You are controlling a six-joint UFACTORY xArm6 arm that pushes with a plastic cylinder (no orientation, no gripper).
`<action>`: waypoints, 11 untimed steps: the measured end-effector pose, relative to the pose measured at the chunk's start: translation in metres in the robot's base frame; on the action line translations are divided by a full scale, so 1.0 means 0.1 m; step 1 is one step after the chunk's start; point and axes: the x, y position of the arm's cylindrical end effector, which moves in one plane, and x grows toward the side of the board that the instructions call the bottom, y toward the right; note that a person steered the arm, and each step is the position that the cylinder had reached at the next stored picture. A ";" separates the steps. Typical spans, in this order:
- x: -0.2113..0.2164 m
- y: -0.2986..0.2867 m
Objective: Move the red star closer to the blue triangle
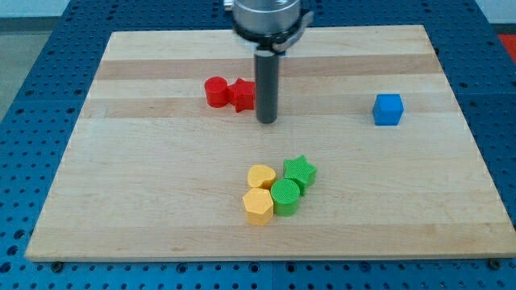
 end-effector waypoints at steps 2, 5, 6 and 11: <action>-0.03 -0.38; -0.42 -0.38; -0.58 -0.37; -1.05 -0.03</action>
